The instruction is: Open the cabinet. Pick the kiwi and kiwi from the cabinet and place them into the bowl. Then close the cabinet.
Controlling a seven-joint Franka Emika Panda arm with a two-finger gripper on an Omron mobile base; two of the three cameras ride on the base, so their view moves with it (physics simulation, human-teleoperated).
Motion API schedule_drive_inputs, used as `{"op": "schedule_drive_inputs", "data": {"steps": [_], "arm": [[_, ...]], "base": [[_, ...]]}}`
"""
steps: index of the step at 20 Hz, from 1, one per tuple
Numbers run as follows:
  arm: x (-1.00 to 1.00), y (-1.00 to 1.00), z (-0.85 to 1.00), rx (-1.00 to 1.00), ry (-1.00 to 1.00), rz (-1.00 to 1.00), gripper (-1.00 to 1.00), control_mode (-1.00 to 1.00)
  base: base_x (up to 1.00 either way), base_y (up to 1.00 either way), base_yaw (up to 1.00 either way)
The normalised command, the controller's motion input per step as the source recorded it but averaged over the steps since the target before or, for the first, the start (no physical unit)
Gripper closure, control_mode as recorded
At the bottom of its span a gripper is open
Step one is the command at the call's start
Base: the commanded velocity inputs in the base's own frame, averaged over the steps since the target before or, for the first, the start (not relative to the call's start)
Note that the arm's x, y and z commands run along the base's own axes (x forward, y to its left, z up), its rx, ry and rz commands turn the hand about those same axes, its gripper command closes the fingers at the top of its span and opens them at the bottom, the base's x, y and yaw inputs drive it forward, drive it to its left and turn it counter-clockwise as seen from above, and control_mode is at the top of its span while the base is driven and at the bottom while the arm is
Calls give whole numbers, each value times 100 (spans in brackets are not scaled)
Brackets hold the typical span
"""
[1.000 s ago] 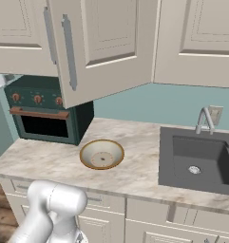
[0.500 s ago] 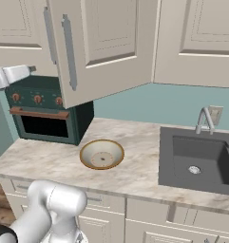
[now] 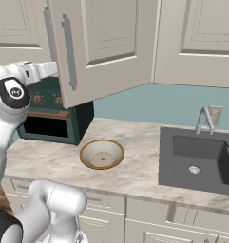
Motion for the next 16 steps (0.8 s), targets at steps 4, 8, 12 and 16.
{"op": "schedule_drive_inputs", "data": {"steps": [4, 8, 12, 16], "arm": [[41, -64, 0, 3, 0, -4, -100, -100], [11, -80, 0, 4, -1, -8, -100, -100], [0, -96, 0, 7, -6, -11, -100, -100], [-4, -100, 0, 10, -10, -14, -100, -100]], "base": [[0, 0, 0], [0, 0, 0], [0, 0, 0], [0, 0, 0]]}}
